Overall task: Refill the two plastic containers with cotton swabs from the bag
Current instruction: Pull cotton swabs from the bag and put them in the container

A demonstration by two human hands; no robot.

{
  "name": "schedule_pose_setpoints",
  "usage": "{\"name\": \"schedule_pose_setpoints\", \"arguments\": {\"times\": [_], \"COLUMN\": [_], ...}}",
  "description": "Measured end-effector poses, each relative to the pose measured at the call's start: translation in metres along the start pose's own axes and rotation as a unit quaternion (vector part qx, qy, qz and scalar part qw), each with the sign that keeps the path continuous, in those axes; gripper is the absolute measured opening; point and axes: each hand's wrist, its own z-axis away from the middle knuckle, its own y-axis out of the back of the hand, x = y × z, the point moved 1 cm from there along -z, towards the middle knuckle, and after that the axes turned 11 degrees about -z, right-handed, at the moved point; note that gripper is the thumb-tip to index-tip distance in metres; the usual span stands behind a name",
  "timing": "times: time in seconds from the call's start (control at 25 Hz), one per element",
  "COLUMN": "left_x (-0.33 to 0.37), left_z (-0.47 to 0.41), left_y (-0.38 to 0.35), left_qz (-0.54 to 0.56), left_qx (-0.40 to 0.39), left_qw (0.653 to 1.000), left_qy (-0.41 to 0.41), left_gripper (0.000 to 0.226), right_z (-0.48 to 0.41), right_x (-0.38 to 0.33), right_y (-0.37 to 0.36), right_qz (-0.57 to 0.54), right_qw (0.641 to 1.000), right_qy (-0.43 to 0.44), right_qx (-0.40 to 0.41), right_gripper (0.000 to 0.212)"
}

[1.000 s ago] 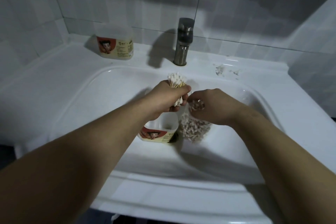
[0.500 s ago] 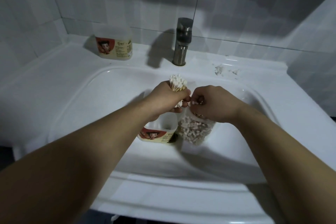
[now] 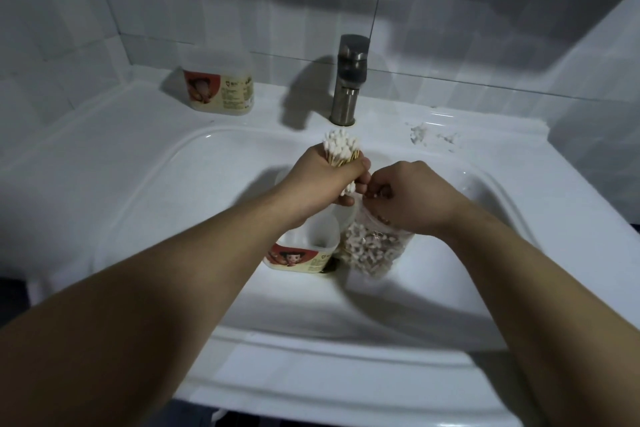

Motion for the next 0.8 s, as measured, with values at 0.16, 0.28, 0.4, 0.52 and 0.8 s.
{"name": "schedule_pose_setpoints", "arguments": {"times": [0.16,0.28,0.4,0.52,0.8], "left_x": [-0.001,-0.006,-0.009,-0.010,-0.016], "left_z": [0.002,0.001,0.000,-0.001,-0.005], "left_y": [-0.001,-0.003,-0.002,-0.001,-0.002], "left_qz": [-0.033,-0.081,-0.098,-0.102,-0.117], "left_qx": [-0.005,-0.023,-0.025,-0.021,-0.028], "left_qw": [0.999,0.996,0.995,0.994,0.992], "left_qy": [-0.024,-0.017,0.007,0.018,0.036], "left_gripper": [0.010,0.005,0.014,0.016,0.021], "right_z": [0.000,0.000,-0.001,-0.001,0.001], "right_x": [0.001,0.005,0.007,0.006,0.008], "right_y": [0.009,0.010,0.009,0.012,0.013], "right_qz": [-0.062,-0.085,-0.102,-0.149,-0.153], "right_qw": [0.996,0.993,0.989,0.977,0.980], "right_qy": [-0.012,-0.017,-0.020,-0.017,-0.036], "right_qx": [0.058,0.082,0.107,0.154,0.121], "right_gripper": [0.013,0.015,0.012,0.015,0.023]}}
